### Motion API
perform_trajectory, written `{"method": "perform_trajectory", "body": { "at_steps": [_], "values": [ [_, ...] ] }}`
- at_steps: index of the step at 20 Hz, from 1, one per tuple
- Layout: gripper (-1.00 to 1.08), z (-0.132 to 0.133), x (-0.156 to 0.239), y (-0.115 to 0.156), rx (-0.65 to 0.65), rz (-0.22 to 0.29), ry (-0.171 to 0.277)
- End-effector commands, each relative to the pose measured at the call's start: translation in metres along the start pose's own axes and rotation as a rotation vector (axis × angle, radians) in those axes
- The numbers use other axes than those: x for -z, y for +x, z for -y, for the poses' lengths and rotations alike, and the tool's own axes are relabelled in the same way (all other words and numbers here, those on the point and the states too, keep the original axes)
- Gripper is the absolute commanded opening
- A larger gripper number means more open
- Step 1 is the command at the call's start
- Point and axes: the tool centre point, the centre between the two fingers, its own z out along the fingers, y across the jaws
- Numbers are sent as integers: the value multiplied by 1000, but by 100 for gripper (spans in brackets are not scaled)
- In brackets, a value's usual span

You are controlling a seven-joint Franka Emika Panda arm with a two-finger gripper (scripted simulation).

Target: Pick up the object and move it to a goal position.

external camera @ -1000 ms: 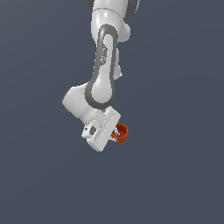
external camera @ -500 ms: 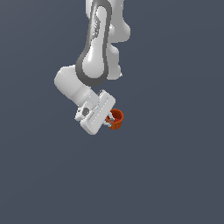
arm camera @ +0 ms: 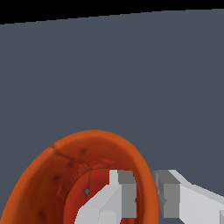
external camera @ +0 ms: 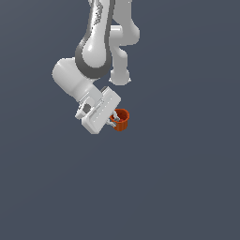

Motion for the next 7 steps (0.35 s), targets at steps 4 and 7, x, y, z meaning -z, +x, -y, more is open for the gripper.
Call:
{"method": "perform_trajectory", "body": {
  "at_steps": [4, 7],
  "values": [
    [-100, 1, 4, 2, 0, -3, 0],
    [-100, 0, 3, 1, 0, -3, 0]
  ]
}}
